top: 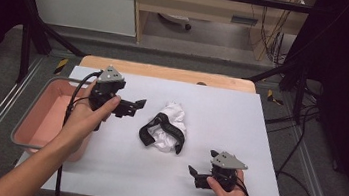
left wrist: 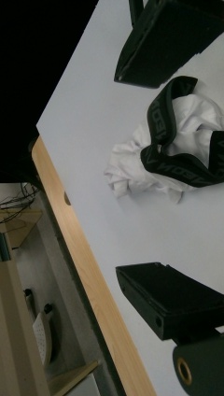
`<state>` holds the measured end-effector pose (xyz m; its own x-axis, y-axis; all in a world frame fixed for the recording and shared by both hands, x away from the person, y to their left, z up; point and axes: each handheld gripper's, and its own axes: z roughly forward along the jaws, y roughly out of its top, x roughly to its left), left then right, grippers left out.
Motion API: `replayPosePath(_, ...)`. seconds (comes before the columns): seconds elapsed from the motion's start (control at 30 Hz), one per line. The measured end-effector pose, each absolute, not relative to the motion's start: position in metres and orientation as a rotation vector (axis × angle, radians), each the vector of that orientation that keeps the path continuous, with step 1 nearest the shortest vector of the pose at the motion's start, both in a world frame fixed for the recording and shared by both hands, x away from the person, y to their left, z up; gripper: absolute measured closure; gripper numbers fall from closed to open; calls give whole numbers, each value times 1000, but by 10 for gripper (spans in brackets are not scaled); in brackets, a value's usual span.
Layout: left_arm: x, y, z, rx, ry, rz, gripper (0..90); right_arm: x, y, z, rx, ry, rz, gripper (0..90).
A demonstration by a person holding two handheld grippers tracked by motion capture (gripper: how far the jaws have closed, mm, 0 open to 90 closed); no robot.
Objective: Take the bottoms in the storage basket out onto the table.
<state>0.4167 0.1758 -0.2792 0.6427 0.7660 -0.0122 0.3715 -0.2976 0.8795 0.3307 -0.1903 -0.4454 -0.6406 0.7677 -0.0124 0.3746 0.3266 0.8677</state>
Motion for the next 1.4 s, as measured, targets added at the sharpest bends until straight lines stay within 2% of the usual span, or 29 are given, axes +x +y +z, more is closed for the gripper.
replayPosePath(0.37, 412, 205, -269, 1863, 924, 575, 68, 331, -190, -446, 1008, 2177, 1245, 53)
replayPosePath(0.93, 403, 244, -259, 1797, 975, 582, 68, 331, -191, -446, 1011, 2175, 1242, 54)
replayPosePath(1.4, 400, 275, -268, 1766, 1033, 592, 70, 331, -192, -446, 1017, 2171, 1244, 54)
